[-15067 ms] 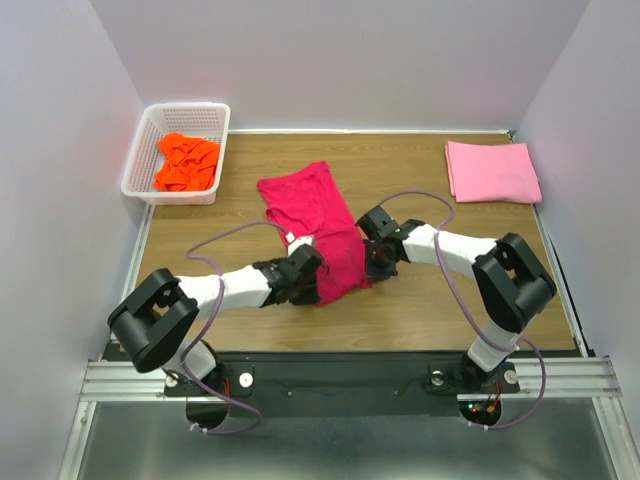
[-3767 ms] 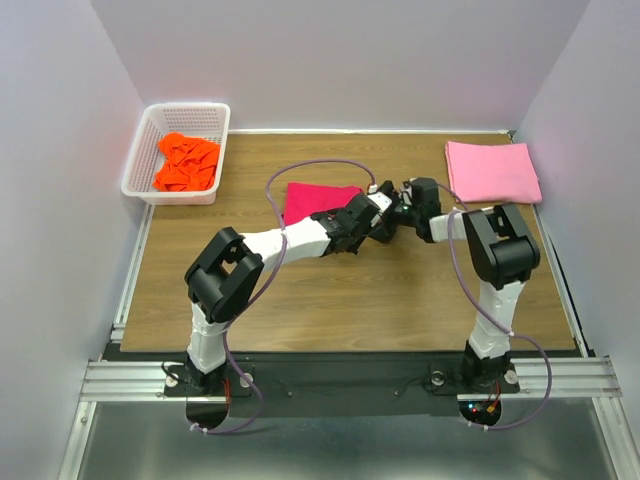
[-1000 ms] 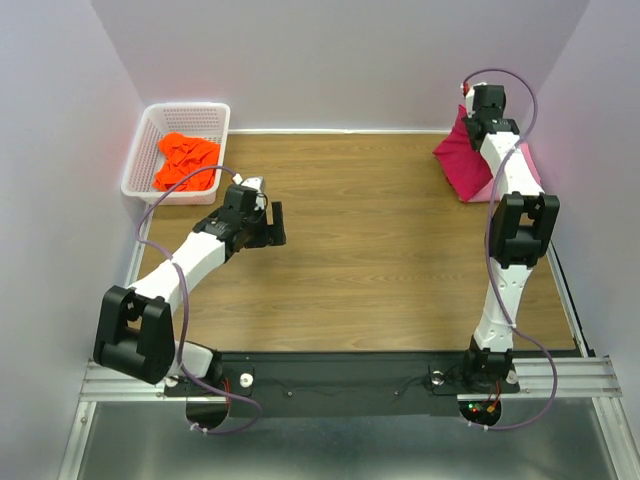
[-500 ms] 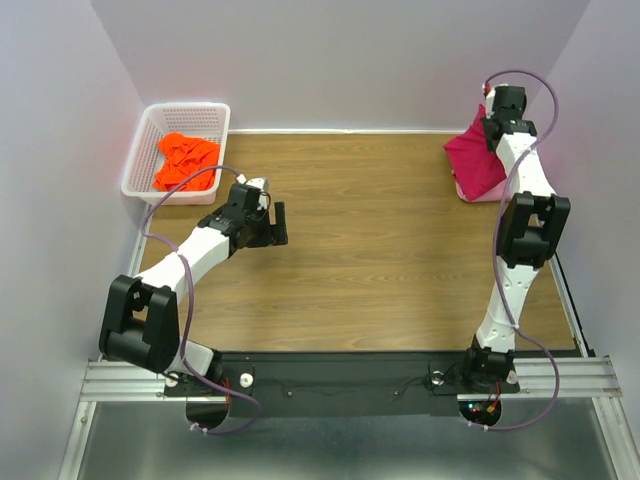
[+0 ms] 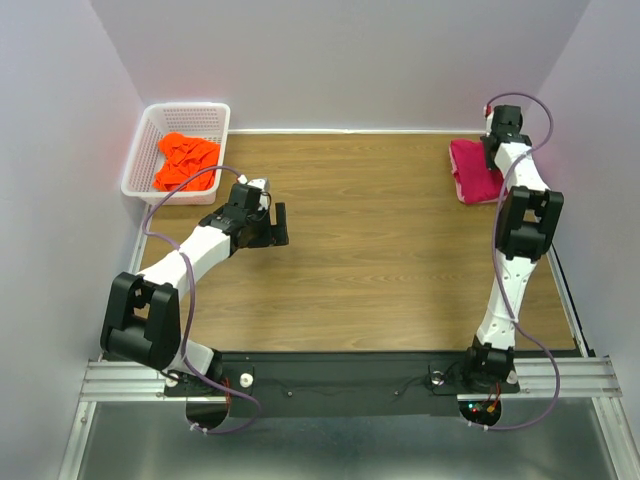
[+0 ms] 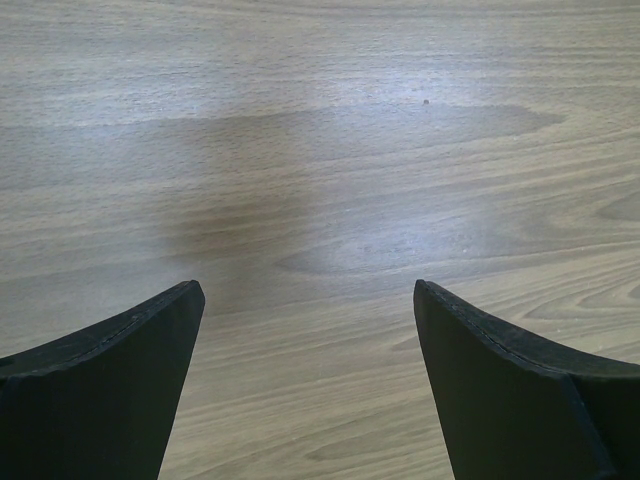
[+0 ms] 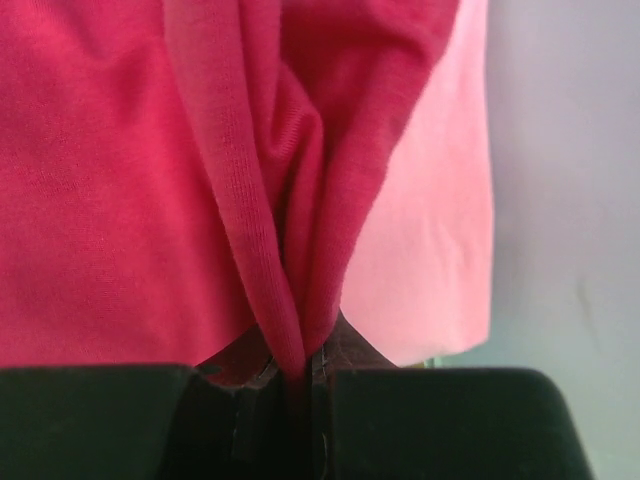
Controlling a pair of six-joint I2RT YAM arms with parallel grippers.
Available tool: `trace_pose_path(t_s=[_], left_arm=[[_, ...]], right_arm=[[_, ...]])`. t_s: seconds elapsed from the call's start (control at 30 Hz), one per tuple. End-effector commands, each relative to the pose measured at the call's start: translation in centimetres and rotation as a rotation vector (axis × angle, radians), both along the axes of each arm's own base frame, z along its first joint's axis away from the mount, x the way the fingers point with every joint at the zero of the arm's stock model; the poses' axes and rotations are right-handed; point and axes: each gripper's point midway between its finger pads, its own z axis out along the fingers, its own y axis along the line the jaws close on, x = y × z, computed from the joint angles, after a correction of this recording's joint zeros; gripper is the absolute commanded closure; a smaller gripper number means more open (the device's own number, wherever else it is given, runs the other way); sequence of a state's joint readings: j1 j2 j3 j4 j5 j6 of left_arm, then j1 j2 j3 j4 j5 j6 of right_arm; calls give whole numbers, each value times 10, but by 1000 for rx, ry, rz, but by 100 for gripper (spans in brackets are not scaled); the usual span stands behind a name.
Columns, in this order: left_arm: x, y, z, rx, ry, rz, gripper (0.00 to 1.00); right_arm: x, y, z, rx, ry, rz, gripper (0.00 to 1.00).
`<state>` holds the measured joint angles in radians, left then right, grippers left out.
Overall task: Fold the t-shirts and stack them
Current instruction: Neatly place the folded tshirt to the corner
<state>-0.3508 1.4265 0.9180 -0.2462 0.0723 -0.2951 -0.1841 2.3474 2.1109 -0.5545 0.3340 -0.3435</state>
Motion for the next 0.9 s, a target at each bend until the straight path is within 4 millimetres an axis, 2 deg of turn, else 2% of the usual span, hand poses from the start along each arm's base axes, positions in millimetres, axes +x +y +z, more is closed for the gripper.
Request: trace_pose_path(t_s=[0.0,0.03,0.17,0.23,0.27,0.3,0.37,0.4,0.5,0.53,0.6,0.63,0.7,0.73,0.77,0.8,0.87], left_arm=[[9,-3,15,-22,-31,4,2],[9,-3,15,-25,-30,5,2],[9,-4,16,-30,-31,8,2],[9,-5,17,-34,-33,7,2],[9,-5,18,-36,-34,6,2],[9,-6,19,-40,-34,3,2],[9,-5,22,-42,-43,4,2],[10,-4,24,-38,-51,9,2],[17,3,39,-10,-96,30,2],[19,5,47,4,-119,33,2],[23,16,58,45,-149,66,2],[26,18,75,45,-189,74,2],[27,22,93,47,-234,94,2],[27,28,111,46,-281,118,2],[26,31,120,40,-302,136,1],[25,35,128,40,-323,154,2],[18,47,152,44,-385,206,2]], right_arm=[[11,-14,12,-16,-82,-59,95],[12,-15,12,-14,-88,-70,91],[11,-19,9,-7,-95,-102,89],[9,-21,8,-2,-99,-121,79],[8,-23,8,-5,-103,-137,72],[4,-29,13,-31,-107,-172,52],[-1,-33,22,-45,-124,-210,37],[-5,-37,29,-68,-132,-241,30],[-14,-45,65,-99,-209,-328,23],[-19,-47,85,-107,-246,-351,20],[-32,-50,104,-125,-281,-403,14],[-40,-49,127,-121,-330,-425,14],[-54,-51,147,-132,-368,-466,7],[-63,-50,147,-126,-372,-486,3],[-75,-48,170,-124,-416,-498,2],[-84,-47,179,-122,-433,-508,0],[-100,-44,182,-105,-441,-520,0]])
